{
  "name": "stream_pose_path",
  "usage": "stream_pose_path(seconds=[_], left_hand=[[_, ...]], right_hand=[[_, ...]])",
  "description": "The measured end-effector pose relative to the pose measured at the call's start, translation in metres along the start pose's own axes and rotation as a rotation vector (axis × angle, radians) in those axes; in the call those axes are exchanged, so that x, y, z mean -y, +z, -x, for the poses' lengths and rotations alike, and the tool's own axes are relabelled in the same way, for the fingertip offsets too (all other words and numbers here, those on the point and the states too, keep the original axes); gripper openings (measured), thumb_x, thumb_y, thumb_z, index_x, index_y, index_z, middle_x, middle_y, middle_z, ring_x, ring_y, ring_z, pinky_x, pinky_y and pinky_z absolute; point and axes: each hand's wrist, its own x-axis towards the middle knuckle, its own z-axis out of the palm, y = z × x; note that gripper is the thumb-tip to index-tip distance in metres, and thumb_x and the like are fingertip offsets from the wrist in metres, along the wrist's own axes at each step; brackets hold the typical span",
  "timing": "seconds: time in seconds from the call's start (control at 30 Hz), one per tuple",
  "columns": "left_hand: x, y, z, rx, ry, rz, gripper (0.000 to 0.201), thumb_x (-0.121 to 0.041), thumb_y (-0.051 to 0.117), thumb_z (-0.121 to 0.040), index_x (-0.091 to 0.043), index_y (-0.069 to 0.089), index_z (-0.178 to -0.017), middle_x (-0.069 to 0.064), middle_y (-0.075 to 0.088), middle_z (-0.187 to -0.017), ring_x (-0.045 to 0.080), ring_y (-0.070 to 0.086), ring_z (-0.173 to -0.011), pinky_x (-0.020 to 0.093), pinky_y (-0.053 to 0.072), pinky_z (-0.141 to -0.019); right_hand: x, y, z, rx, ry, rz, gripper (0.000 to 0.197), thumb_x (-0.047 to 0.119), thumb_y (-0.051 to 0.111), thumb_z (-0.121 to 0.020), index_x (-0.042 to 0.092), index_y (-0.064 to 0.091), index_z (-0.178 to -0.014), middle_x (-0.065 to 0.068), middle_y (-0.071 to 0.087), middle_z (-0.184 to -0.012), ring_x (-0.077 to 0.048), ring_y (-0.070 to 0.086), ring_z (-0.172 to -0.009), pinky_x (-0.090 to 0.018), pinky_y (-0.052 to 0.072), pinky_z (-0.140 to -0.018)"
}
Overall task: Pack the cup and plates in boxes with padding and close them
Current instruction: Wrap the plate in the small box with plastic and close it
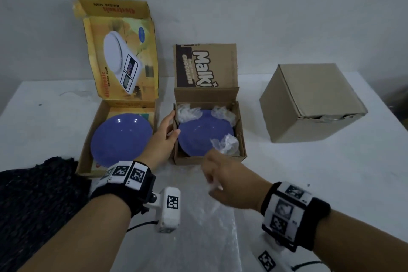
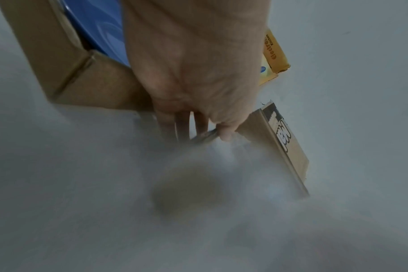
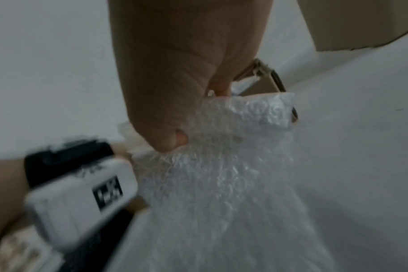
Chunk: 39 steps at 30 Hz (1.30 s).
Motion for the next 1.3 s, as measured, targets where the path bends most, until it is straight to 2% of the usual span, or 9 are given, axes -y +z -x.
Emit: stream_pose_path(seconds=[0.17, 0.23, 0.3, 0.47, 0.67, 0.8, 0.93, 1.17, 1.3], left_hand=[[0.003, 0.001, 0.000, 0.002, 0.012, 0.111, 0.055, -0.016, 0.042, -0.100, -0.033, 0.022, -0.149, -0.005, 0.028, -0.154, 0.005, 0.033, -0.131, 0.032, 0.027, -0.113], [0.006, 0.002, 0.000, 0.010, 0.019, 0.123, 0.056, -0.018, 0.043, -0.100, -0.037, 0.023, -0.148, -0.005, 0.034, -0.152, 0.011, 0.035, -0.136, 0.042, 0.028, -0.115], [0.009, 0.002, 0.000, 0.020, 0.025, 0.107, 0.056, -0.021, 0.043, -0.099, -0.041, 0.022, -0.147, -0.005, 0.037, -0.150, 0.014, 0.036, -0.137, 0.045, 0.029, -0.114], [0.007, 0.002, -0.001, -0.002, 0.004, 0.097, 0.055, -0.021, 0.042, -0.100, -0.043, 0.022, -0.146, -0.001, 0.041, -0.148, 0.018, 0.038, -0.136, 0.045, 0.032, -0.113], [0.009, 0.004, 0.000, -0.007, 0.020, 0.156, 0.054, -0.018, 0.042, -0.100, -0.041, 0.024, -0.146, -0.003, 0.044, -0.145, 0.016, 0.041, -0.134, 0.044, 0.036, -0.111], [0.008, 0.004, -0.001, 0.004, 0.004, 0.157, 0.055, -0.017, 0.041, -0.100, -0.042, 0.023, -0.145, -0.005, 0.043, -0.146, 0.016, 0.040, -0.135, 0.043, 0.035, -0.111], [0.007, 0.003, -0.001, 0.004, -0.012, 0.163, 0.055, -0.017, 0.042, -0.100, -0.039, 0.024, -0.147, -0.004, 0.044, -0.145, 0.015, 0.042, -0.133, 0.042, 0.035, -0.111], [0.011, 0.004, -0.006, -0.084, -0.022, 0.163, 0.033, -0.028, 0.041, -0.100, -0.051, 0.043, -0.125, -0.003, 0.064, -0.120, 0.018, 0.061, -0.111, 0.045, 0.048, -0.097], [0.008, 0.007, -0.006, -0.125, -0.035, 0.200, 0.030, -0.022, 0.042, -0.100, -0.036, 0.044, -0.127, 0.006, 0.064, -0.113, 0.023, 0.063, -0.103, 0.040, 0.051, -0.089]], right_hand=[[-0.010, -0.041, -0.011, -0.342, 0.258, -0.113, 0.026, -0.001, 0.050, -0.082, 0.016, 0.035, -0.093, -0.003, 0.046, -0.083, -0.020, 0.042, -0.063, -0.029, 0.032, -0.061], [-0.013, -0.053, -0.016, -0.430, 0.313, -0.185, 0.042, 0.014, 0.061, -0.085, 0.017, 0.035, -0.117, -0.002, 0.048, -0.111, -0.006, 0.050, -0.081, -0.021, 0.040, -0.072], [-0.021, -0.061, -0.022, -0.412, 0.360, -0.166, 0.071, 0.027, 0.073, -0.078, 0.015, 0.029, -0.133, -0.001, 0.039, -0.128, -0.008, 0.044, -0.106, -0.020, 0.037, -0.089], [-0.035, -0.061, -0.035, -0.457, 0.354, 0.085, 0.021, -0.001, 0.058, -0.078, 0.004, 0.052, -0.098, -0.005, 0.041, -0.097, -0.022, 0.046, -0.084, -0.022, 0.028, -0.068], [-0.042, -0.061, -0.042, -0.565, 0.460, -0.129, 0.025, -0.002, 0.050, -0.082, 0.014, 0.039, -0.098, -0.005, 0.052, -0.088, -0.024, 0.050, -0.075, -0.030, 0.038, -0.063], [-0.040, -0.058, -0.049, -0.348, 0.472, -0.071, 0.080, 0.024, 0.079, -0.071, 0.023, 0.027, -0.133, -0.002, 0.040, -0.120, -0.014, 0.045, -0.103, -0.029, 0.042, -0.087], [-0.042, -0.057, -0.058, -0.369, 0.435, 0.173, 0.023, 0.002, 0.057, -0.082, 0.011, 0.050, -0.103, -0.003, 0.043, -0.099, -0.022, 0.053, -0.088, -0.024, 0.035, -0.071], [-0.031, -0.056, -0.072, -0.680, 0.559, -0.217, 0.024, 0.006, 0.051, -0.088, 0.003, 0.039, -0.109, -0.007, 0.046, -0.096, -0.021, 0.050, -0.083, -0.025, 0.036, -0.061], [-0.015, -0.024, -0.085, -0.511, 0.463, -0.363, 0.049, -0.006, 0.056, -0.074, -0.002, 0.034, -0.118, -0.014, 0.032, -0.115, -0.029, 0.039, -0.105, -0.025, 0.042, -0.079]])
